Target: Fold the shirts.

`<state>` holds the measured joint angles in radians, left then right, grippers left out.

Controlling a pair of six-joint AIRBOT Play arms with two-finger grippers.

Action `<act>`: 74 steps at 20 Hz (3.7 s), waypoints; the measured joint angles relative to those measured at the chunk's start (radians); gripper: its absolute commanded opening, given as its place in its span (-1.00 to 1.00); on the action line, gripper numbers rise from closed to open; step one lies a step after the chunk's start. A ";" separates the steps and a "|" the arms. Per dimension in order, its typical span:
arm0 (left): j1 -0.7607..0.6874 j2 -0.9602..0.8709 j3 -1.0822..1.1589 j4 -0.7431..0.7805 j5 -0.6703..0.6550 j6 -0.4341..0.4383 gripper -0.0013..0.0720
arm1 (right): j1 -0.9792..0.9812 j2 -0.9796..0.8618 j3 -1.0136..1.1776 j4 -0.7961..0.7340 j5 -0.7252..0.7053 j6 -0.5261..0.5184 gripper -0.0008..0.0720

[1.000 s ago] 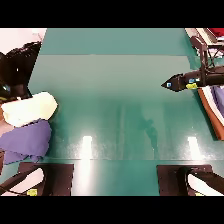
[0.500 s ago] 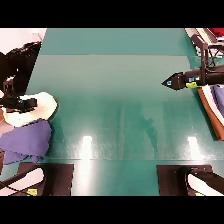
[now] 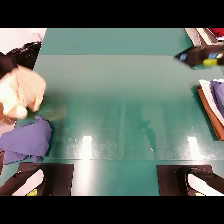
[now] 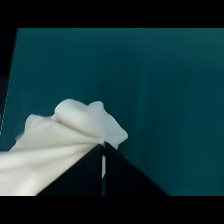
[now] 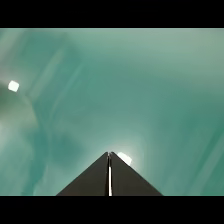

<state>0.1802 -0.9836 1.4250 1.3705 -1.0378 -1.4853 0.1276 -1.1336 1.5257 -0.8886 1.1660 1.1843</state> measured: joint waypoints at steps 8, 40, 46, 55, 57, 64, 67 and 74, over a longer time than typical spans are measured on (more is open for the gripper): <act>-0.397 0.037 0.434 0.018 -0.039 -0.030 -0.92 | -0.092 0.001 0.287 0.004 -0.050 0.002 -0.93; -0.117 -0.307 -0.377 -0.303 -0.019 0.037 0.56 | -0.113 -0.024 0.336 -0.002 0.095 0.002 -0.93; -0.135 -0.308 -0.589 -0.448 0.133 0.186 0.56 | -0.113 -0.062 0.335 -0.001 0.133 0.014 -0.93; -0.246 -0.308 -0.632 -0.487 0.307 0.225 -0.31 | -0.113 -0.086 0.335 -0.002 0.231 0.043 -0.93; -0.251 -0.308 -0.633 -0.488 0.324 0.225 -0.89 | -0.113 -0.086 0.335 -0.002 0.254 0.046 -0.93; -0.253 -0.298 -0.523 -0.447 0.338 0.214 -0.91 | -0.113 -0.037 0.089 -0.004 0.304 0.086 -0.88; -0.253 -0.294 -0.409 -0.390 0.286 0.212 -0.90 | -0.113 -0.003 -0.180 0.002 0.232 0.092 0.25; -0.253 -0.292 -0.301 -0.348 0.238 0.209 -0.90 | -0.040 -0.149 -0.644 0.167 -0.014 0.054 0.03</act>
<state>-0.0727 -1.2755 1.1244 1.0222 -0.7998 -1.2758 0.0875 -1.2823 0.8822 -0.7212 1.1522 1.2381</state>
